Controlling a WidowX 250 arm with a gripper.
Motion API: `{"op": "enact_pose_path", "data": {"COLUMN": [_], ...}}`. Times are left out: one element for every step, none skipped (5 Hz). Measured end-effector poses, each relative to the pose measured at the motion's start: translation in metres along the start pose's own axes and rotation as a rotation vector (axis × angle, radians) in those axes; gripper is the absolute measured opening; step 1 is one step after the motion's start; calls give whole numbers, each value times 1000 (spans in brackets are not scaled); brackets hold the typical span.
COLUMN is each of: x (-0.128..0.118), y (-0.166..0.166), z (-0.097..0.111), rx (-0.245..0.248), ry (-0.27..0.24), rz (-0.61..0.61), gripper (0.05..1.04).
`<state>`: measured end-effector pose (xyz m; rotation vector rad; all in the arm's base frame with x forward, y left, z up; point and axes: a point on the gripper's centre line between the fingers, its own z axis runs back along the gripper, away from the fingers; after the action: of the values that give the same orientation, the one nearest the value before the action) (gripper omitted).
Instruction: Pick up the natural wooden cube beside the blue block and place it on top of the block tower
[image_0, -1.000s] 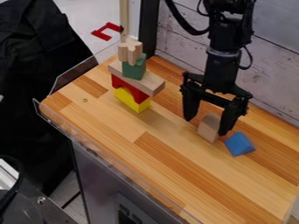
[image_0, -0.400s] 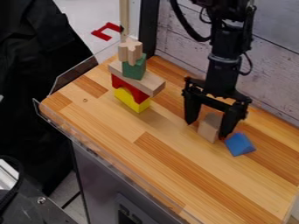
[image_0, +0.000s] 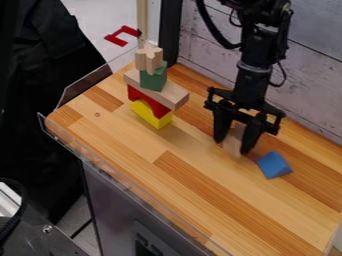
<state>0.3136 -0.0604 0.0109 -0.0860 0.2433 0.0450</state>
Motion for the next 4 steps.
{"op": "enact_pose_path", "data": {"x": [1,-1,-7,-22], "y": [1,-1,-10,-8], "z": [0,20,58,88], "rx": [10,6,-62,-89], "ry": [-6,-54,-185,-241], "rz": [16,23,88,130], "gripper": [546,546,546,546]}}
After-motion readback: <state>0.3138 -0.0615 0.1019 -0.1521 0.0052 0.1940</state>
